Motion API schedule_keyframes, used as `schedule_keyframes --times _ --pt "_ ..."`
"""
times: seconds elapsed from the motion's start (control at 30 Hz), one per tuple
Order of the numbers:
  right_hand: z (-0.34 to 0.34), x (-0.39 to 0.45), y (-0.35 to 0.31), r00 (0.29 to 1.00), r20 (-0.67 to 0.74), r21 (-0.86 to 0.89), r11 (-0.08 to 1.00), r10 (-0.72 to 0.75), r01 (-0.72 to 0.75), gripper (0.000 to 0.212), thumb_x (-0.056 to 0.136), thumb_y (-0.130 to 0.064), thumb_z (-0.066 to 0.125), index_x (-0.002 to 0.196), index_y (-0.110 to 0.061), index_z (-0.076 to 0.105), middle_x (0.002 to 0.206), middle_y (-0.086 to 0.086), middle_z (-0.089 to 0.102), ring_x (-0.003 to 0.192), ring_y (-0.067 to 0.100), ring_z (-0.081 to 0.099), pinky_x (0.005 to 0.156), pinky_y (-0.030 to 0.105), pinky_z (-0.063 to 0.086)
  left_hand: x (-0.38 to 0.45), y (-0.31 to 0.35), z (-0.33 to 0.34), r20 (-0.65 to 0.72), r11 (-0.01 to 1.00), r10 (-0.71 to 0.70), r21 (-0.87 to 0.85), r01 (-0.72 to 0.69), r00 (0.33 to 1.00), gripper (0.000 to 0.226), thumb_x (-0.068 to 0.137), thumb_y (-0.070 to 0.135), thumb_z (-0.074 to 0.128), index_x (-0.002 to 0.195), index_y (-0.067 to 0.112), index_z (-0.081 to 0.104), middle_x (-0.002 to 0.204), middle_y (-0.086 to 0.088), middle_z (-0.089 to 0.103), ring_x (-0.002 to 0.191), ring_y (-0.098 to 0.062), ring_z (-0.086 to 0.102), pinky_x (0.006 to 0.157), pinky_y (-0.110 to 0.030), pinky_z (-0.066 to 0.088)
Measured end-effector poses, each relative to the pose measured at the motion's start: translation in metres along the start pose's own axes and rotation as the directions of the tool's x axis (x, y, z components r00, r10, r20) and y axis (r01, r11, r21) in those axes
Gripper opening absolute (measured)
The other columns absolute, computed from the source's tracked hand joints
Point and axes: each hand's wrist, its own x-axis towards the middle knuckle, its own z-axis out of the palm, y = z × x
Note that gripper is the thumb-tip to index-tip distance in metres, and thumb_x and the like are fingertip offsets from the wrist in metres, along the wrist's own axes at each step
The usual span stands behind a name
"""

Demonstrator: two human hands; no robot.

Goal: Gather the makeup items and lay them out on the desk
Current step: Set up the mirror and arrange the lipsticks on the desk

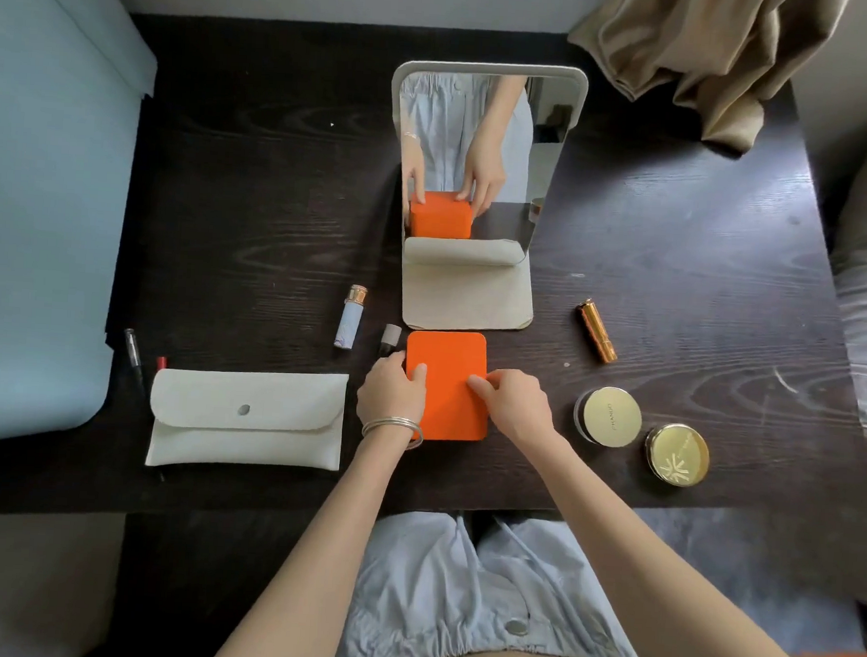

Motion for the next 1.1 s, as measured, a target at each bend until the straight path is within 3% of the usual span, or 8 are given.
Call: schedule_keyframes --times 0.07,0.13,0.23,0.4,0.53,0.63,0.87,1.1 --pt "-0.003 -0.004 0.000 1.000 -0.018 -0.029 1.000 -0.005 0.004 0.036 0.091 -0.046 0.053 0.095 -0.012 0.060 0.102 0.010 0.066 0.094 0.029 0.063 0.078 0.037 0.049 -0.006 0.007 -0.003 0.024 1.000 0.023 0.021 -0.023 0.999 0.034 0.094 0.032 0.047 0.123 0.016 0.056 0.120 -0.007 0.060 0.108 -0.027 0.057 0.083 -0.036 0.045" --pt "-0.017 -0.004 0.001 0.998 -0.067 0.017 1.000 -0.016 0.017 0.038 0.088 -0.046 0.057 0.102 -0.011 0.061 0.105 0.009 0.066 0.099 0.029 0.062 0.078 0.036 0.047 -0.005 0.020 -0.011 0.015 0.997 0.067 -0.043 -0.066 0.998 0.038 0.092 0.032 0.051 0.128 0.021 0.053 0.123 -0.004 0.060 0.110 -0.025 0.058 0.087 -0.038 0.047" --pt "-0.050 -0.006 0.009 0.987 -0.160 0.330 0.944 0.033 0.022 0.051 0.084 -0.043 0.065 0.124 -0.012 0.056 0.113 0.007 0.063 0.101 0.023 0.060 0.084 0.036 0.050 0.000 0.055 -0.021 -0.013 0.968 0.137 -0.211 -0.136 0.991 0.035 0.088 0.030 0.059 0.121 0.019 0.057 0.120 -0.001 0.063 0.108 -0.022 0.060 0.086 -0.032 0.046" --pt "-0.107 0.007 0.038 0.970 -0.205 0.606 0.795 0.132 0.020 0.050 0.083 -0.029 0.069 0.127 -0.011 0.052 0.118 0.014 0.062 0.106 0.031 0.061 0.088 0.051 0.052 0.005 0.127 0.001 0.099 0.917 0.280 -0.320 -0.236 0.955 0.034 0.087 0.015 0.056 0.121 0.011 0.058 0.120 -0.006 0.064 0.109 -0.024 0.059 0.092 -0.034 0.046" --pt "-0.149 0.048 0.049 0.968 -0.225 0.546 0.838 0.113 0.029 0.049 0.085 -0.018 0.065 0.130 -0.008 0.050 0.123 0.018 0.061 0.109 0.032 0.061 0.094 0.049 0.050 0.020 0.179 0.035 0.164 0.939 0.263 -0.270 -0.213 0.951 0.030 0.086 0.014 0.050 0.114 0.004 0.055 0.117 -0.015 0.060 0.107 -0.033 0.055 0.090 -0.040 0.046" --pt "-0.176 0.086 0.046 0.969 -0.225 0.512 0.859 0.106 0.025 0.051 0.085 -0.018 0.066 0.132 -0.007 0.049 0.127 0.017 0.059 0.113 0.031 0.059 0.094 0.048 0.050 0.040 0.212 0.050 0.173 0.951 0.204 -0.269 -0.153 0.964 0.037 0.087 0.018 0.051 0.121 0.003 0.047 0.125 -0.017 0.053 0.113 -0.034 0.052 0.093 -0.040 0.045" --pt "-0.198 0.153 0.042 0.994 -0.107 0.487 0.873 0.030 0.026 0.054 0.082 -0.014 0.067 0.131 -0.004 0.047 0.128 0.017 0.058 0.116 0.030 0.058 0.100 0.045 0.046 0.097 0.254 0.069 0.135 0.968 0.075 -0.247 -0.040 0.988 0.046 0.084 0.017 0.053 0.127 0.003 0.045 0.131 -0.016 0.051 0.118 -0.034 0.050 0.097 -0.043 0.043" --pt "-0.209 0.175 0.033 0.992 -0.105 0.446 0.889 -0.065 0.106 0.057 0.085 -0.014 0.063 0.138 -0.008 0.042 0.130 0.013 0.056 0.116 0.028 0.056 0.099 0.041 0.048 0.116 0.268 0.070 0.059 0.949 -0.003 -0.316 0.021 0.998 0.047 0.084 0.017 0.054 0.127 0.001 0.043 0.130 -0.016 0.050 0.117 -0.032 0.050 0.093 -0.040 0.042"
